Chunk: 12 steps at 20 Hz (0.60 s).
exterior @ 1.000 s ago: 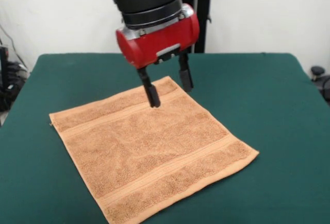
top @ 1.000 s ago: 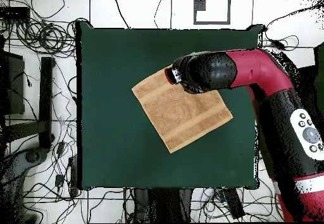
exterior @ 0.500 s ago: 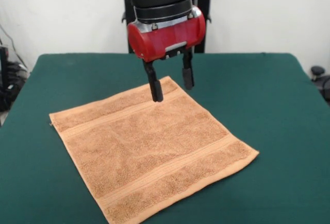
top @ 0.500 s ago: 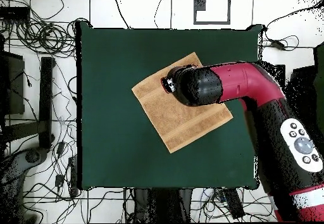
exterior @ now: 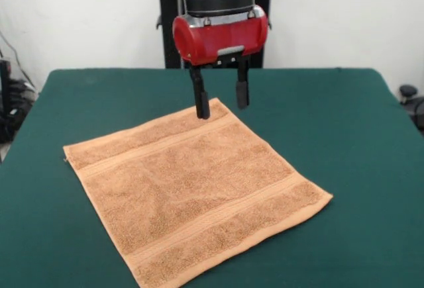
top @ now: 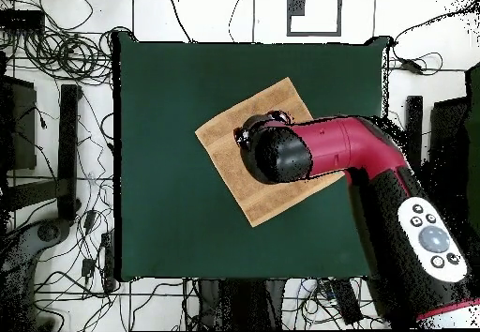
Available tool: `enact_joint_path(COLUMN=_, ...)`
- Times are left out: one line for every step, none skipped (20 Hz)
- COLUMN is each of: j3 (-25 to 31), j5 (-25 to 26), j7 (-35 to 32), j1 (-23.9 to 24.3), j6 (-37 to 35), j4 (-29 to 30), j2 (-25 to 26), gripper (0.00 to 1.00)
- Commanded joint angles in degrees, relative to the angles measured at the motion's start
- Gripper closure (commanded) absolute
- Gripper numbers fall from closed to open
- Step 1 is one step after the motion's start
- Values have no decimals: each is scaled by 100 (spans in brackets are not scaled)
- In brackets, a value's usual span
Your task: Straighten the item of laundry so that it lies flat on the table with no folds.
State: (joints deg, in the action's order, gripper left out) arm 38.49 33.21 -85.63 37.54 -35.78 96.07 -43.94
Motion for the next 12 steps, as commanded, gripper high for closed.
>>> enact_joint_path(j3=-930, j5=-398, j7=-2357, j1=-489, j6=731, j4=1135, j2=-108, gripper=0)
enact_joint_path(j3=-988, j5=-475, j7=-2371, j1=-516, j6=758, j4=1167, j2=-109, gripper=0)
enact_joint_path(j3=-1044, j5=-545, j7=-2364, j1=-547, j6=759, j4=1181, j2=-103, gripper=0)
enact_joint_path(j3=-1117, j5=-551, j7=-2374, j1=-601, j6=841, j4=1219, j2=-133, gripper=0)
enact_joint_path(j3=-1172, j5=-580, j7=-2338, j1=-645, j6=849, j4=1214, j2=-140, gripper=0)
enact_joint_path(j3=-1236, j5=-612, j7=-2323, j1=-685, j6=881, j4=1236, j2=-162, gripper=0)
enact_joint_path(j3=-1265, j5=-640, j7=-2284, j1=-705, j6=896, j4=1233, j2=-165, gripper=0)
enact_joint_path(j3=-1309, j5=-665, j7=-2271, j1=-737, j6=913, j4=1246, j2=-184, gripper=0)
enact_joint_path(j3=-1339, j5=-688, j7=-2239, j1=-761, j6=915, j4=1242, j2=-192, gripper=0)
enact_joint_path(j3=-1368, j5=-724, j7=-2242, j1=-781, j6=939, j4=1263, j2=-203, gripper=0)
enact_joint_path(j3=-1397, j5=-765, j7=-2229, j1=-804, j6=906, j4=1248, j2=-194, gripper=0)
enact_joint_path(j3=-1434, j5=-781, j7=-2204, j1=-836, j6=882, j4=1229, j2=-186, gripper=0)
